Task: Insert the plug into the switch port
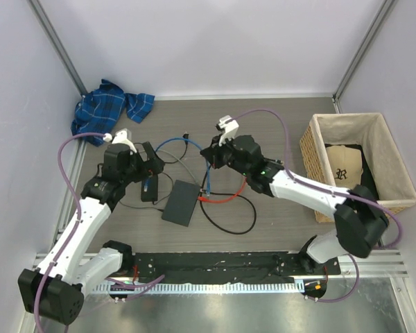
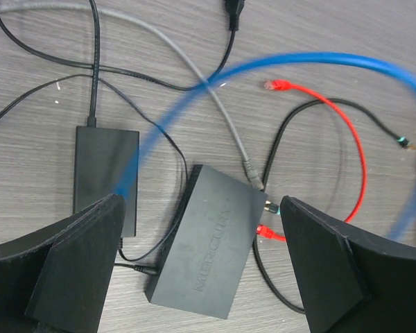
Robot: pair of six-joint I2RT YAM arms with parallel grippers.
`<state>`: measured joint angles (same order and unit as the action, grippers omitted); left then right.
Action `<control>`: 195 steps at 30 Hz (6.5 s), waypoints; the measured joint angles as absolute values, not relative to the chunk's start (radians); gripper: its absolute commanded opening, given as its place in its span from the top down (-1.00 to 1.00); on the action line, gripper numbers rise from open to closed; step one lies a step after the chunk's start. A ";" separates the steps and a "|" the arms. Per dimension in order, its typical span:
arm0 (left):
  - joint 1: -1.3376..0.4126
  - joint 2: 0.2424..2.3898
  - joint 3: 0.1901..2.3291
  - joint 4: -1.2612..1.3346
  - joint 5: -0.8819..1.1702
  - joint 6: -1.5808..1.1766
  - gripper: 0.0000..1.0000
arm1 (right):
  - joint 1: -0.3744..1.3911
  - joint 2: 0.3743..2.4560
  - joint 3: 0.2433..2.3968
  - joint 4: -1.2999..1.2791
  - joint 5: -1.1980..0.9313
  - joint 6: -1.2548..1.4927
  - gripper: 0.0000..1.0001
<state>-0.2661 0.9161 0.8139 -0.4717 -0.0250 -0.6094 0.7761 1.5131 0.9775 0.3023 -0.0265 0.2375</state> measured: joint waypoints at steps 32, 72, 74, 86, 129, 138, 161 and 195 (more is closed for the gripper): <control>-0.377 1.037 0.812 -0.528 0.054 -0.500 -0.60 | 0.748 1.055 0.727 0.195 0.113 0.208 0.98; -0.501 1.113 0.746 -0.477 0.017 -0.569 0.67 | 0.711 0.976 0.642 0.190 0.102 0.221 0.97; -0.502 1.113 0.772 -0.493 0.000 -0.545 0.67 | 0.710 0.963 0.634 0.175 0.103 0.221 0.87; -0.543 1.170 1.010 -0.530 -0.071 -0.318 0.67 | 0.708 0.939 0.780 -0.117 0.039 0.173 -0.32; -0.810 0.926 1.021 -0.437 -0.363 -0.235 -0.86 | 0.637 1.391 1.461 -0.464 -0.124 -0.266 0.98; -0.512 0.880 0.834 -0.399 -0.153 -0.591 -0.97 | 0.641 1.412 1.197 -0.104 -0.065 -0.467 0.98; -0.476 1.161 0.676 -0.149 -0.016 -1.098 -0.91 | 0.790 1.198 0.385 0.637 0.058 -0.106 0.98; -0.511 1.422 0.701 0.206 0.076 -1.410 0.31 | 0.790 1.198 0.274 0.868 0.023 0.017 0.98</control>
